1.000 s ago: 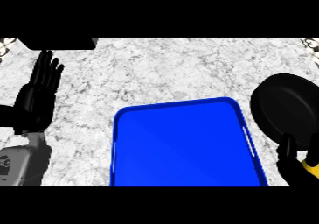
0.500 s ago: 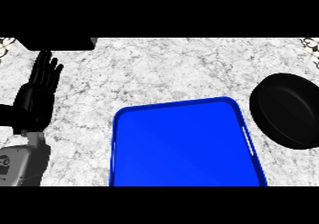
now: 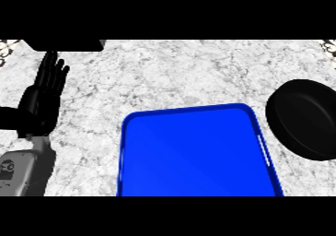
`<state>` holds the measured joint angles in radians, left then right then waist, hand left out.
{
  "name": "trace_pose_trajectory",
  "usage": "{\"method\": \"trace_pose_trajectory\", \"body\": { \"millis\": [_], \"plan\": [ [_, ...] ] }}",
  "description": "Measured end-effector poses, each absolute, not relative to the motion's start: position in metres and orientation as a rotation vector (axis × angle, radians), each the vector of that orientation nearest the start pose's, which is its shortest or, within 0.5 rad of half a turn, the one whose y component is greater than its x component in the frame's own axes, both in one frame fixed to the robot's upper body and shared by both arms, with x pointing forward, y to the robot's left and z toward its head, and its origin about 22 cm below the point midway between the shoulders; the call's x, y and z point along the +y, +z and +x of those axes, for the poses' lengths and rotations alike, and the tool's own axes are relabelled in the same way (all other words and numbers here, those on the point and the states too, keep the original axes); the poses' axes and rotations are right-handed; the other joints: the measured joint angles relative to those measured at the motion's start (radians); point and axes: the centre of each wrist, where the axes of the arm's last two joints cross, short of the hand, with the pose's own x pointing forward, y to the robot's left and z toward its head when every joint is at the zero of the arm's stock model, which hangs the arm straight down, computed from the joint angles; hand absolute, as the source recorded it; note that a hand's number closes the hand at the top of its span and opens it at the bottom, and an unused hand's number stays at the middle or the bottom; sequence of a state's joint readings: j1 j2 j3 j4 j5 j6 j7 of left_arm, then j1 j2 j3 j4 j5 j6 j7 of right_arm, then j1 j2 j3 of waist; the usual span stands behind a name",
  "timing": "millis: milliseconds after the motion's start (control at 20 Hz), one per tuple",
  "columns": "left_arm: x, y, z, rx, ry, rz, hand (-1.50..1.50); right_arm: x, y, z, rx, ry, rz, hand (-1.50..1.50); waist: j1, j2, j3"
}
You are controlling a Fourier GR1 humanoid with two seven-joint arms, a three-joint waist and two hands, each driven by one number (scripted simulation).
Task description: Pick the lemon from the tray and place it in the pot
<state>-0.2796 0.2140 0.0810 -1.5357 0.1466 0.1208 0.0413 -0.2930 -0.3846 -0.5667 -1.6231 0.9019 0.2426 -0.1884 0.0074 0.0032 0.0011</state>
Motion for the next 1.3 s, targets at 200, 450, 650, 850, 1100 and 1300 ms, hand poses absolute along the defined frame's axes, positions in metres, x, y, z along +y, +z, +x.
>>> {"method": "trace_pose_trajectory", "body": {
  "millis": [200,450,650,850,1100,1300],
  "plan": [
    [0.269,0.082,0.303,-1.766,0.04,0.107,0.0,-0.411,0.13,0.281,-1.459,0.702,-1.091,-1.5,0.002,0.0,0.0],
    [0.263,0.082,0.306,-1.767,0.04,0.101,0.0,-0.424,0.111,0.296,-1.443,0.726,-0.908,-1.5,0.001,0.0,0.0],
    [0.269,0.079,0.301,-1.775,0.042,0.106,0.0,-0.425,0.103,0.302,-1.531,0.725,-0.83,-1.5,-0.001,-0.002,0.0],
    [0.273,0.079,0.302,-1.765,0.047,0.108,0.0,-0.423,0.112,0.307,-1.656,0.619,-0.738,-1.5,-0.007,-0.004,-0.001],
    [0.274,0.079,0.3,-1.76,0.049,0.114,0.0,-0.43,0.123,0.309,-1.707,0.391,-0.642,-1.5,-0.009,-0.005,-0.001],
    [0.275,0.084,0.303,-1.762,0.052,0.114,0.0,-0.453,0.136,0.303,-1.724,0.23,-0.575,-1.5,-0.011,-0.005,-0.001]
  ]
}}
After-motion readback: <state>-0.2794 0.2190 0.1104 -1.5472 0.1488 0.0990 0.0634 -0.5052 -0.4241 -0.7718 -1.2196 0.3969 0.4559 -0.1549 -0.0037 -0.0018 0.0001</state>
